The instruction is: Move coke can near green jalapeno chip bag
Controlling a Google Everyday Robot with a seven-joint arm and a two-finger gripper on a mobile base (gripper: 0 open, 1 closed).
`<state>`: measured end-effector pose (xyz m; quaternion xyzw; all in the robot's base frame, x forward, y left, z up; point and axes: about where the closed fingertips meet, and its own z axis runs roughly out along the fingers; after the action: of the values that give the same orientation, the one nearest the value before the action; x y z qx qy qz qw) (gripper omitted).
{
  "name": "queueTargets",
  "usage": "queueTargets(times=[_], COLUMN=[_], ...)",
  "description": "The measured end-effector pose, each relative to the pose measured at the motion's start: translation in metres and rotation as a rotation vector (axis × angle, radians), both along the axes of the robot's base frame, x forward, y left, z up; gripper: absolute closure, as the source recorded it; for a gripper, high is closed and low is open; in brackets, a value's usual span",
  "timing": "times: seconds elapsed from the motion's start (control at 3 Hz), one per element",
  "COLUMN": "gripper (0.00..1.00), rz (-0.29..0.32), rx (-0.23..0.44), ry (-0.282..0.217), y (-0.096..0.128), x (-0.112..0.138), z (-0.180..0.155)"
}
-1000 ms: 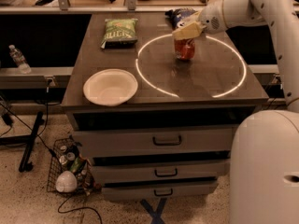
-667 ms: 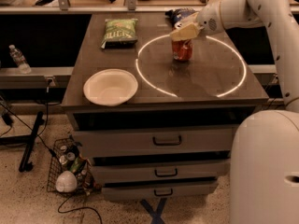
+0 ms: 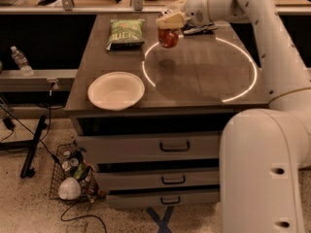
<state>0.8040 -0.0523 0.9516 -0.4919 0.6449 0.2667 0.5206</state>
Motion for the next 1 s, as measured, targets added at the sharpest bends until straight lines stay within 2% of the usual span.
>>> queueTargets(times=[0.33,0.67,1.0], gripper=[1.00,1.00,0.85], rz=[0.009,0.006,0.000], rx=[0.011,0.006,-0.002], ry=[-0.068,-0.093,-0.083], y=[0.024,0.043,0.055], x=[0.021,0.040,0.050], z=[0.003,-0.010,-0.023])
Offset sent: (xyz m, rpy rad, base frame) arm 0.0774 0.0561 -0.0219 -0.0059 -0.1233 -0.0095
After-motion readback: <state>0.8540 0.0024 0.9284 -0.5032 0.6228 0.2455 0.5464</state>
